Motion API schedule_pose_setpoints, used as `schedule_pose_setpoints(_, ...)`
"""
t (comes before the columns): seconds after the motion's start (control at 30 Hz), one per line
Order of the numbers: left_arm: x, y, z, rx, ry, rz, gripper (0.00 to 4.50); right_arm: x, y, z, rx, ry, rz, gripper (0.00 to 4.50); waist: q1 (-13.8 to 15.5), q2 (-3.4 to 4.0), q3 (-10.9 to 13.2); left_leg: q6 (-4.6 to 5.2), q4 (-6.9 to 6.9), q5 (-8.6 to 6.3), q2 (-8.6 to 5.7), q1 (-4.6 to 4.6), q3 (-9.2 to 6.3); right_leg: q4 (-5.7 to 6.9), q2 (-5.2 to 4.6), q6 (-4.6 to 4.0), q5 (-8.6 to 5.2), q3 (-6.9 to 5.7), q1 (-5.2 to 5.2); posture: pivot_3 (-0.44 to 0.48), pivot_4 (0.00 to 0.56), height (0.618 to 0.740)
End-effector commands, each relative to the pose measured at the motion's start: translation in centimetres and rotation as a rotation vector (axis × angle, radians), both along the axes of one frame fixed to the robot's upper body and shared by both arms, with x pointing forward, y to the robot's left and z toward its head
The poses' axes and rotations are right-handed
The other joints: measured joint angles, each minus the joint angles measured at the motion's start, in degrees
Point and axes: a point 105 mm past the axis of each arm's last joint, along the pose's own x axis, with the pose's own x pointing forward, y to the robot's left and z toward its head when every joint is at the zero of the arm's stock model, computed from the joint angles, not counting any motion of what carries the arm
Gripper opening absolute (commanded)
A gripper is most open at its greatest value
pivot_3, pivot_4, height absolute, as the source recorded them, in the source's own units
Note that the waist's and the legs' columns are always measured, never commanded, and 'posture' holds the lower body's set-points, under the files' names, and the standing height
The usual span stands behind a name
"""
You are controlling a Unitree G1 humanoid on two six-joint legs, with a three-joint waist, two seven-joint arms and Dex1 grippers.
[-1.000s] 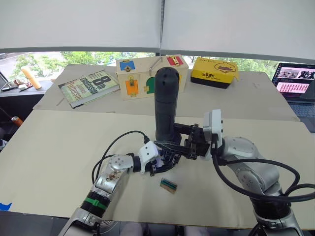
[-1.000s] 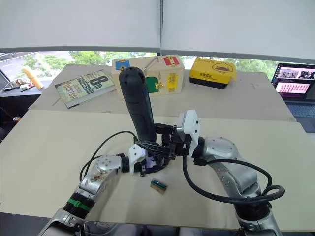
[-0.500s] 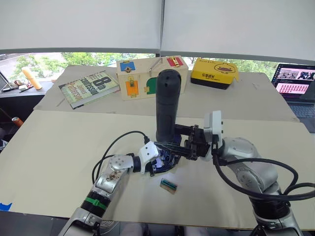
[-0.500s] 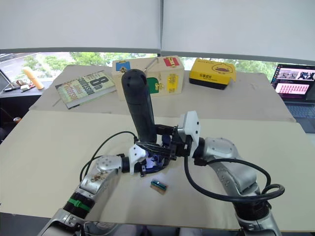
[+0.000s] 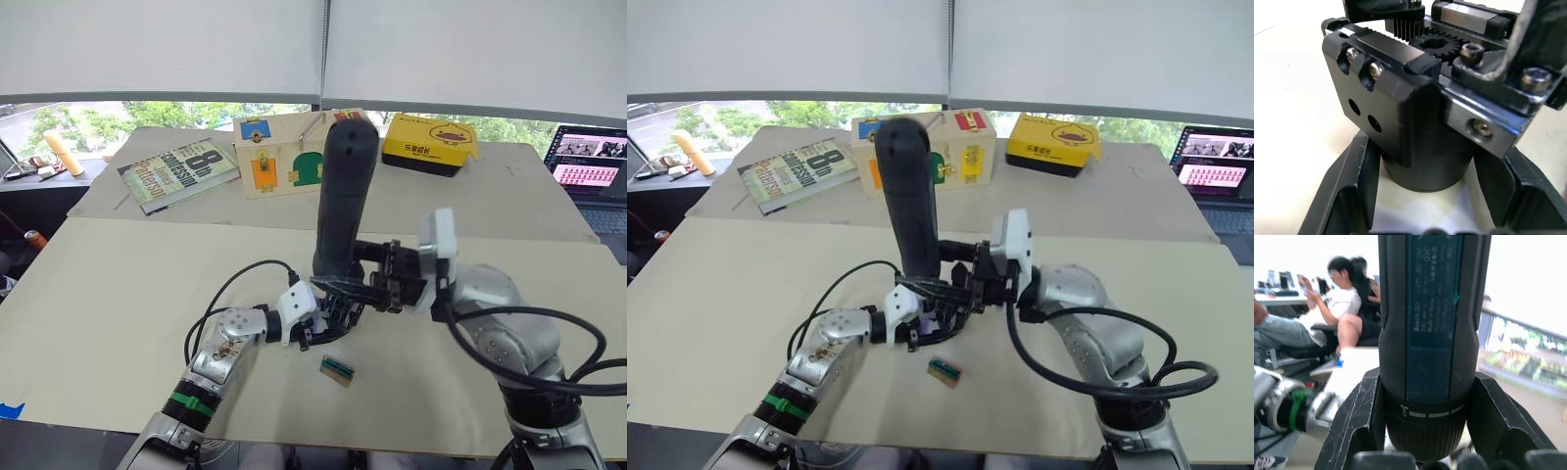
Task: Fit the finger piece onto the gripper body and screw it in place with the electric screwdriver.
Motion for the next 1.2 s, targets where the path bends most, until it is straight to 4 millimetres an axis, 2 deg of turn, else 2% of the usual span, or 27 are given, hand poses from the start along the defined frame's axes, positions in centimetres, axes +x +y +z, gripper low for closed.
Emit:
schedule_pose_setpoints(0.03, -0.3, 0.5, -2.7, 0.073, 0.08, 0.031, 2.28, -1.5, -0.4, 2.2, 0.06, -0.074, 0.059, 1.9, 0.1, 0.0, 0.0, 0.0, 0.0, 0.0, 0.0, 0.0, -0.02, -0.03, 0.0, 0.0, 0.0, -0.01, 0.01, 0.0, 0.15, 0.74)
schedule_pose_setpoints(0.23, 0.1, 0.9, -2.9, 0.066, 0.107, 0.084, 2.28, -2.4, -0.7, 1.9, 0.022, -0.034, 0.117, 1.9, 0.1, 0.0, 0.0, 0.02, 0.0, -0.01, 0.0, -0.03, -0.04, -0.09, -0.03, 0.01, 0.01, -0.01, 0.02, 0.0, 0.15, 0.74)
schedule_pose_setpoints(0.33, 0.3, 1.3, -2.8, 0.062, 0.097, 0.105, 3.82, -2.9, -1.1, 1.9, 0.002, -0.025, 0.136, 1.9, 0.2, 0.01, 0.0, 0.07, 0.0, -0.04, 0.0, -0.04, -0.07, -0.15, -0.07, 0.02, 0.02, -0.01, 0.03, 0.0, 0.15, 0.74)
schedule_pose_setpoints(0.4, 0.3, 1.6, -2.7, 0.063, 0.091, 0.102, 4.34, -3.3, -1.3, 2.2, -0.004, -0.023, 0.146, 1.9, 0.2, 0.02, 0.0, 0.07, 0.0, -0.04, 0.0, -0.04, -0.07, -0.16, -0.07, 0.01, 0.02, 0.0, 0.03, 0.0, 0.15, 0.74)
schedule_pose_setpoints(0.53, 0.0, 3.1, -1.9, 0.048, 0.044, 0.095, 4.34, -4.1, -1.9, 3.2, -0.023, -0.019, 0.163, 1.9, -0.5, 0.03, 0.0, 0.06, -0.06, -0.05, 0.06, -0.04, -0.07, -0.17, -0.06, -0.02, 0.03, 0.01, -0.01, 0.0, 0.15, 0.74)
schedule_pose_setpoints(0.67, -0.7, 5.8, -0.2, -0.021, -0.016, 0.088, 4.34, -4.4, -3.9, 4.8, -0.06, 0.039, 0.12, 1.9, -1.4, 0.03, 0.1, -0.16, -0.29, -0.03, 0.18, -0.01, -0.05, -0.17, 0.03, -0.18, 0.0, 0.06, -0.15, 0.0, 0.15, 0.74)
schedule_pose_setpoints(0.8, -2.5, 9.4, 2.4, -0.093, -0.093, 0.003, 4.34, -2.0, -8.6, 5.3, -0.222, 0.184, -0.14, 1.9, -1.3, 0.09, 0.7, -0.38, -0.69, 0.1, 0.19, 0.03, -0.07, -0.22, 0.05, -0.34, -0.09, -0.02, -0.26, 0.0, 0.15, 0.74)
schedule_pose_setpoints(0.87, -3.4, 10.9, 3.5, -0.123, -0.097, -0.025, 4.34, -0.9, -11.5, 4.4, -0.341, 0.307, -0.302, 1.9, -1.2, 0.09, 0.8, -0.39, -0.8, 0.11, 0.19, -0.02, -0.05, -0.33, 0.06, -0.36, -0.1, -0.05, -0.33, 0.0, 0.15, 0.74)
schedule_pose_setpoints(0.97, -4.0, 13.0, 5.4, -0.128, -0.08, -0.02, 4.34, -0.2, -17.3, 0.9, -0.589, 0.6, -0.537, 1.9, -0.1, 0.16, 0.9, -0.35, -0.76, 0.09, 0.18, -0.29, -0.09, -0.48, 0.03, -0.33, -0.1, -0.16, -0.4, 0.0, 0.15, 0.74)
schedule_pose_setpoints(1.03, -4.7, 13.7, 6.5, -0.124, -0.061, -0.048, 4.34, 0.9, -21.2, -1.2, -0.724, 0.643, -0.723, 1.9, 0.0, 0.15, 0.9, -0.3, -0.57, 0.07, 0.17, -0.77, -0.2, -0.51, 0.05, -0.27, -0.11, -0.34, -0.67, 0.0, 0.15, 0.74)
schedule_pose_setpoints(1.1, -5.1, 14.1, 7.3, -0.126, -0.054, -0.065, 4.34, 1.7, -23.5, -2.6, -0.787, 0.66, -0.831, 1.9, -0.3, 0.14, 0.9, -0.3, -0.42, 0.07, 0.15, -0.94, -0.14, -0.51, 0.15, -0.17, -0.05, -0.39, -0.77, 0.0, 0.15, 0.74)
schedule_pose_setpoints(1.2, -5.0, 14.3, 8.4, -0.187, -0.037, -0.037, 4.34, 1.1, -26.9, -5.6, -0.925, 0.852, -0.957, 1.9, -0.8, 0.58, 1.2, -0.27, -0.42, 0.08, -0.1, -0.88, 0.12, -0.47, 0.29, 0.11, -0.04, -0.51, -0.77, 0.0, 0.15, 0.74)
